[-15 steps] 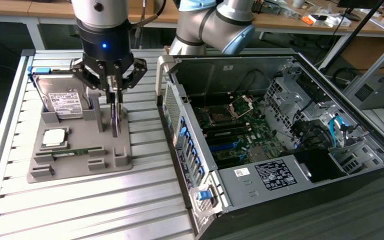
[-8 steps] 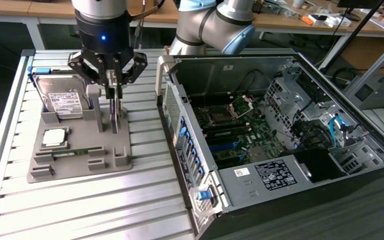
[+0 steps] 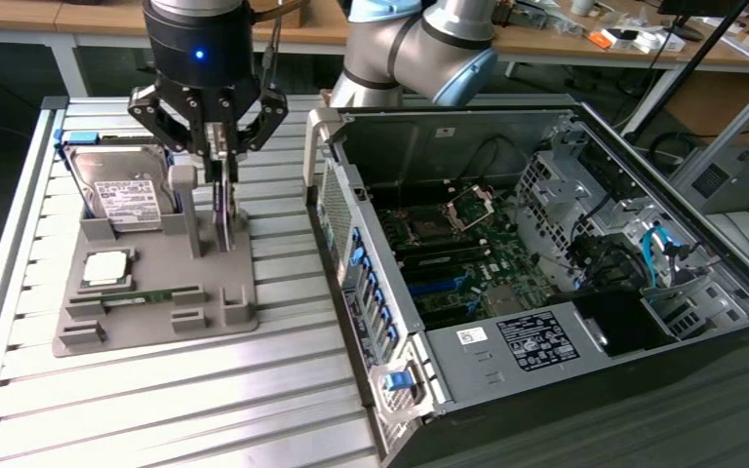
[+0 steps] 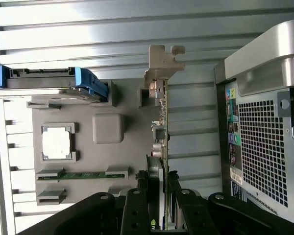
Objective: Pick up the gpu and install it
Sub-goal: 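Pick up the gpu and move the gpu toward the slot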
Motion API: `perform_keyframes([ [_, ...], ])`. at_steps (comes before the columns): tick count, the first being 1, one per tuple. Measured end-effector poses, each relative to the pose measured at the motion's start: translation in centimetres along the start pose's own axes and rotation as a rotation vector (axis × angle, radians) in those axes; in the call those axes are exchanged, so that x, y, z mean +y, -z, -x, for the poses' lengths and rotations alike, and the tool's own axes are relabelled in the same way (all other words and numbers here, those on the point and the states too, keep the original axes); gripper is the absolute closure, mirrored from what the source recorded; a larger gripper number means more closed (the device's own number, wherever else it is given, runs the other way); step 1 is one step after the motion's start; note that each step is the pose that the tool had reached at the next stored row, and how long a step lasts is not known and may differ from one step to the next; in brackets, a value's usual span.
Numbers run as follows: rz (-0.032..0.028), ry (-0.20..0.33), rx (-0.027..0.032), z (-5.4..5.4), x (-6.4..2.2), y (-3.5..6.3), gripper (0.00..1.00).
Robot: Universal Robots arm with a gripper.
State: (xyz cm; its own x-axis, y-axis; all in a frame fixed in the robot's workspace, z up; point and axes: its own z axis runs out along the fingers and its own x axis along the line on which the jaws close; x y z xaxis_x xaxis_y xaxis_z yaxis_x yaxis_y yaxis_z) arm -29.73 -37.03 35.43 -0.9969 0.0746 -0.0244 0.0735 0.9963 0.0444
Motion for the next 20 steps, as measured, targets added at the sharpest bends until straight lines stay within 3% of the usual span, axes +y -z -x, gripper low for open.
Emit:
perform_keyframes([
  [20, 0.0, 0.0, 0.0, 0.1, 0.18, 3.95, 0.73],
])
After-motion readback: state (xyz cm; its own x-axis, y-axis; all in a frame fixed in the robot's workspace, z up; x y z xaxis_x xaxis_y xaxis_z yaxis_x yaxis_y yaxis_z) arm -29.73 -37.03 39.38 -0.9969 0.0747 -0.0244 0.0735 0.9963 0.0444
